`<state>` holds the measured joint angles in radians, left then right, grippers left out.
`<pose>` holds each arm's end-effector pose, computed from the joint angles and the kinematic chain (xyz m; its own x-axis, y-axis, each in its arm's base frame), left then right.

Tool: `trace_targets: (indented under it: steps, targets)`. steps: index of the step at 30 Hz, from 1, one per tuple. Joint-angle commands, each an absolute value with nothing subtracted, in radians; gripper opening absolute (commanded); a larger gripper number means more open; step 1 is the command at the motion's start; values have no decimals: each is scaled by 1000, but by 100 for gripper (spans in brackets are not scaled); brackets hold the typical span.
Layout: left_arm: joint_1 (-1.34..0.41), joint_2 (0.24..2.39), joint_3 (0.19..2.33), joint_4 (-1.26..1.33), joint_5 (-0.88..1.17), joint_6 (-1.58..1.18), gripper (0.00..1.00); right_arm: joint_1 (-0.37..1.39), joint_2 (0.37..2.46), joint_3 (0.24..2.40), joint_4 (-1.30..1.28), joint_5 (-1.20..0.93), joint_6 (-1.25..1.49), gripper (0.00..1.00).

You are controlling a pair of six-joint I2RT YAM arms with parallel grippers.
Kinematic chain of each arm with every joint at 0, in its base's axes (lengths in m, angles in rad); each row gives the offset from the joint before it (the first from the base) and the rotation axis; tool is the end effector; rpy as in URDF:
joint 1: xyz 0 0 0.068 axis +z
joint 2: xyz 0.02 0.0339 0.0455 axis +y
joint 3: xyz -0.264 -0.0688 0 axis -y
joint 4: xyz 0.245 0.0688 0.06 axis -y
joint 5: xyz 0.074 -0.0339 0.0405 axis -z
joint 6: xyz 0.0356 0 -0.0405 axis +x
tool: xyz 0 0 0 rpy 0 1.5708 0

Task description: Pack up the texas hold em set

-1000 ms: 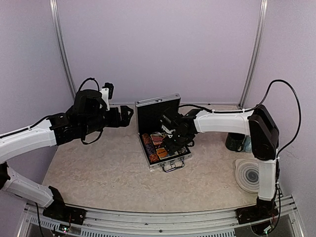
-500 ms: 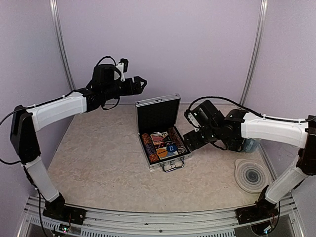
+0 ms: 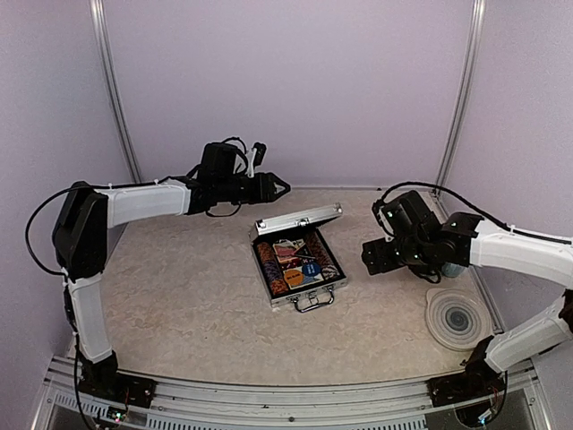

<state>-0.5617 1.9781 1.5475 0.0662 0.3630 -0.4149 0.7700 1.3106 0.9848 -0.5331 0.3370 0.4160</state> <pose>0.3932 -0.2624 0.2699 -0.5899 -0.0740 -0.8041 0.5911 0.6389 -0.4924 0.2047 0.1821 0.2656 -0.7000 -0.1476 -0.6987 -0.2394 0.9703 0.0350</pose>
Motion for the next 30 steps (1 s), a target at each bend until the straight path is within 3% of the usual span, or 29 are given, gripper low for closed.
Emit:
trace_targets:
  steps: [1,8,13,23,30]
  targets:
    - [-633,1867,1478,88,410,-408,58,762,1227,874,-490,297,541,82]
    - [-677,1735,1277,190,376,-464,60,767,1196,740,-375,138,634,79]
    - [-739,1727,1162,245,377,-476,58,796,1308,717,-227,30,660,77]
    - [-823,1774,983,365,362,-510,39,920,1620,931,-153,-45,611,78]
    - [-825,1845,943,399,388,-520,31,934,1718,986,-106,-76,618,77]
